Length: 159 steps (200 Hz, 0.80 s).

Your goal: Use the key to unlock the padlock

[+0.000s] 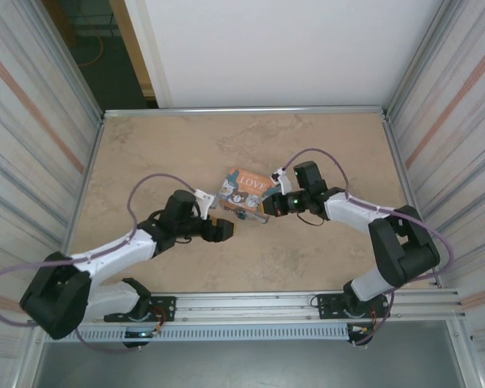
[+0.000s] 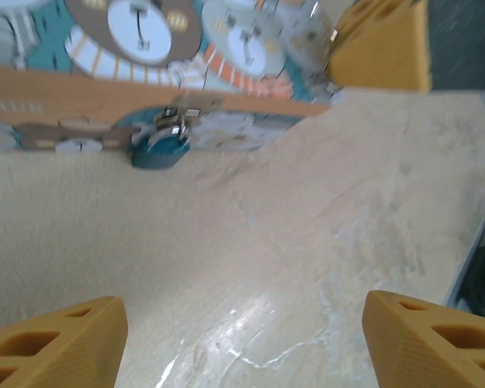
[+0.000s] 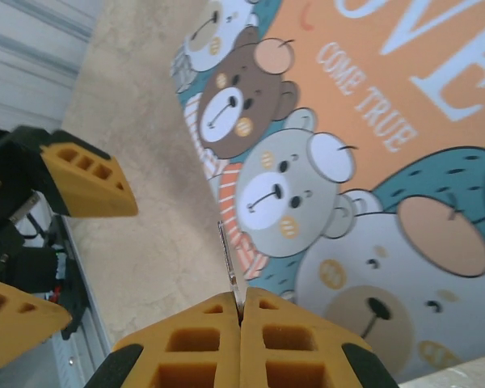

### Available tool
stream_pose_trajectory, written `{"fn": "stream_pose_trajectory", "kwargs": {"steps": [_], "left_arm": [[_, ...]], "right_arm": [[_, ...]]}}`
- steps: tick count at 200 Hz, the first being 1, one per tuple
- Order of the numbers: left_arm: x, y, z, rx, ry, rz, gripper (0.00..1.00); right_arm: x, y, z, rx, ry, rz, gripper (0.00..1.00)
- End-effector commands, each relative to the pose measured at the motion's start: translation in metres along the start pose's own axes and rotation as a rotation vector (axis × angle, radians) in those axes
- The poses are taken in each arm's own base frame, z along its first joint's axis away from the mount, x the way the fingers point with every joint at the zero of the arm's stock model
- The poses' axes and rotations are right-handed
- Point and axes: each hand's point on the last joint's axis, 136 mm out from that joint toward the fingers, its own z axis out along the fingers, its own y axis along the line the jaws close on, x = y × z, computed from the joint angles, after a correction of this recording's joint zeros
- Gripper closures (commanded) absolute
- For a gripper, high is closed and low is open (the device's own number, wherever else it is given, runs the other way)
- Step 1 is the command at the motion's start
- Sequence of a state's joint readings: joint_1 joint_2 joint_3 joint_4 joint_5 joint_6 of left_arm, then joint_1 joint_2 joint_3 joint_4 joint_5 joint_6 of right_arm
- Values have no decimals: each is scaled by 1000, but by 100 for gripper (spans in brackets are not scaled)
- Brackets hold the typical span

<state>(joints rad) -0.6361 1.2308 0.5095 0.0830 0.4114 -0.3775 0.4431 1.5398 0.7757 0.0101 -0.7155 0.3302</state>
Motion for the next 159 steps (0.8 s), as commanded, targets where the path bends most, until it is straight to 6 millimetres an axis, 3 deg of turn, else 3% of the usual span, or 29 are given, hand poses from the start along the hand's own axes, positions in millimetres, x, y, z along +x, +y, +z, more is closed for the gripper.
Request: {"fn": "stream_pose_trajectory", "kwargs": {"steps": [1,128,159], "left_arm": [[-16,-10,13,45,-15,80,25],[-52,16,67,-29,-83,125,36],[-48,24,79,-29,-99,80,41]], "right_arm": [[-7,-1,0,-28,-15,3,100],[12,-25,0,79,41,27,100],[12,-25,1,92,46,25,100]]}}
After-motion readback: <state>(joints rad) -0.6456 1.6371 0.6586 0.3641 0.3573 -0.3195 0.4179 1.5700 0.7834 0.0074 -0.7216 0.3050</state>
